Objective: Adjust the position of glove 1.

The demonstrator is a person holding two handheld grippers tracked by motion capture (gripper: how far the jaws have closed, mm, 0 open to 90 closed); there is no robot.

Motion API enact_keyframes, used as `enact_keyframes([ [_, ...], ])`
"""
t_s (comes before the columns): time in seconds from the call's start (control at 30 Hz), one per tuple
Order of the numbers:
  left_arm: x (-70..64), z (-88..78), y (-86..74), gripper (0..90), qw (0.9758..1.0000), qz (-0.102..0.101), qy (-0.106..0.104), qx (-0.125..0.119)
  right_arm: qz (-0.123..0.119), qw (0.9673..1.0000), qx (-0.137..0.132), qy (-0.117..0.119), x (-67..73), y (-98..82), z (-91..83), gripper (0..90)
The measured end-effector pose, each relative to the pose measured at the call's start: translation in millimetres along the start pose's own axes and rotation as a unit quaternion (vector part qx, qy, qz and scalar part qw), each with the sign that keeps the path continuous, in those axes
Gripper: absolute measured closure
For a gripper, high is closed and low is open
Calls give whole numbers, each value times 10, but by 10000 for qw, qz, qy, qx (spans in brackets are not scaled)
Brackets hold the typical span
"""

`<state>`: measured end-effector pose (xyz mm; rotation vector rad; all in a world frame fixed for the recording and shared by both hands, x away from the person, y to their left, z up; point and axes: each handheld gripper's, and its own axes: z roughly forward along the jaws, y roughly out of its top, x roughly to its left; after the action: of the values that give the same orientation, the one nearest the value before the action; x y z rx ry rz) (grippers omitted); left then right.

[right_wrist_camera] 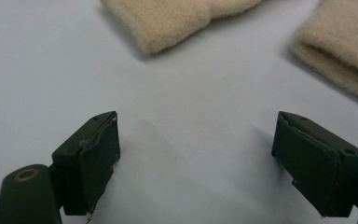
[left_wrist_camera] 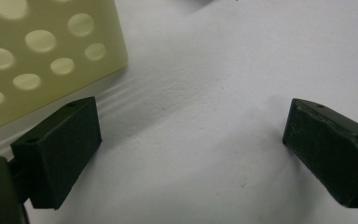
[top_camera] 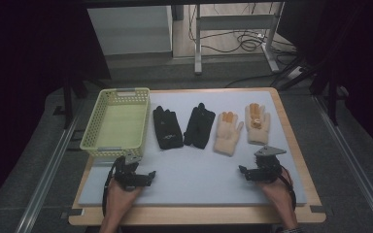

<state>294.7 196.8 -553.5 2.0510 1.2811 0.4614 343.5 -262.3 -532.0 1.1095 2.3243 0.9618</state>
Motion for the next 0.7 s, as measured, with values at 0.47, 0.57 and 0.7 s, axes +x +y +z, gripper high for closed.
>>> enact_keyframes([
  [0.47,0,0,0,45,10000,0,-1,0,45,10000,-8,-10,1,0,-1,150],
  [0.57,0,0,0,45,10000,0,-1,-2,50,10000,-3,-10,0,1,-2,152],
  [0.7,0,0,0,45,10000,-5,-2,-5,54,10000,-3,-13,4,5,-8,163],
])
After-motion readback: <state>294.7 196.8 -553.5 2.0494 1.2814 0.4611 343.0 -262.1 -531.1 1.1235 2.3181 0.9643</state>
